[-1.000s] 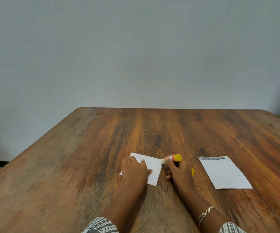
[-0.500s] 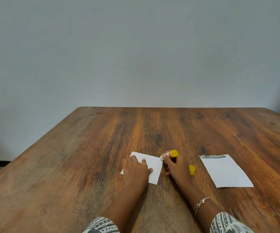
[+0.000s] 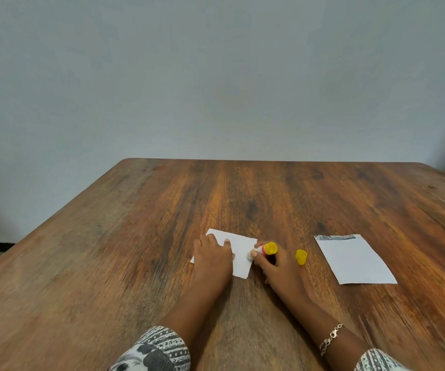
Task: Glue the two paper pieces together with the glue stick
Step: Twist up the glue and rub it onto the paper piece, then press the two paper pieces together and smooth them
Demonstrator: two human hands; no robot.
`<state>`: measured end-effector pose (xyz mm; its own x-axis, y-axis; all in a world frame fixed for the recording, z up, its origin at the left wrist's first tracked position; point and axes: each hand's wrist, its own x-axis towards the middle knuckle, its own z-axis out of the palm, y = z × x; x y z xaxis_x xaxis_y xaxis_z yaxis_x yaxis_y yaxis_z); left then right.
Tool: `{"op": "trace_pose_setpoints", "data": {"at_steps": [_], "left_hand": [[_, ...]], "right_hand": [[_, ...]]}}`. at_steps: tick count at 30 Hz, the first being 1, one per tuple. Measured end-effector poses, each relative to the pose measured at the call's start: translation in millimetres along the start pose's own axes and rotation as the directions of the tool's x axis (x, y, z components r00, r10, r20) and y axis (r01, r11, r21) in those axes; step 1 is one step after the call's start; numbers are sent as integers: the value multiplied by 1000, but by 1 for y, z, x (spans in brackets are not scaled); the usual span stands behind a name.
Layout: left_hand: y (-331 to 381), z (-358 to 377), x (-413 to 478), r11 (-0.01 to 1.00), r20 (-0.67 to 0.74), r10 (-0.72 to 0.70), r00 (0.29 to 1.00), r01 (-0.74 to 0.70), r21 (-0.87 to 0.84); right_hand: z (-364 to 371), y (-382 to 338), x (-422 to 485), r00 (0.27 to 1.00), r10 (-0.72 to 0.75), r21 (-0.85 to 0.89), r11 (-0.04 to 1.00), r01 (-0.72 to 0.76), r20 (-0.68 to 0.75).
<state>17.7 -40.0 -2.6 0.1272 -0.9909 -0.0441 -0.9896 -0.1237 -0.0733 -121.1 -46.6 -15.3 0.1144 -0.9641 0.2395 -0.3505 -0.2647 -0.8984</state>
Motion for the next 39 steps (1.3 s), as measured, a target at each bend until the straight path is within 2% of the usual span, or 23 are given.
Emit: {"op": "trace_pose_setpoints", "data": {"at_steps": [11, 15, 19, 21, 24, 29, 32, 35, 39], "left_hand": [[-1, 2, 0, 1000, -31, -2, 1000, 2, -10], [-3, 5, 2, 999, -54, 7, 999, -10, -43], [-6, 9, 7, 995, -61, 46, 997, -51, -85], [-7, 9, 11, 992, -62, 81, 995, -87, -95], [-9, 7, 18, 984, -34, 130, 991, -133, -116], [-11, 6, 26, 980, -18, 176, 984, -177, -87], [-12, 7, 28, 977, -37, 188, 981, -191, -96], [-12, 9, 29, 975, -51, 185, 981, -189, -116], [-13, 10, 29, 974, -69, 184, 980, -192, -123]], "right_hand": [[-6, -10, -32, 993, -13, 45, 999, 7, 119], [-14, -15, -43, 987, 31, 270, 960, -73, 157], [-26, -16, -49, 967, 96, 522, 827, -210, 236], [-33, -16, -47, 972, 101, 575, 791, -207, 211], [-46, -13, -32, 987, 125, 585, 795, -160, 100], [-73, -12, 22, 999, 33, 503, 863, -47, 36], [-78, -10, 56, 1000, -5, 305, 952, 10, -17], [-77, -2, 76, 999, 28, 164, 986, -21, -38], [-74, 11, 85, 996, 93, -3, 996, -93, 1]]}}
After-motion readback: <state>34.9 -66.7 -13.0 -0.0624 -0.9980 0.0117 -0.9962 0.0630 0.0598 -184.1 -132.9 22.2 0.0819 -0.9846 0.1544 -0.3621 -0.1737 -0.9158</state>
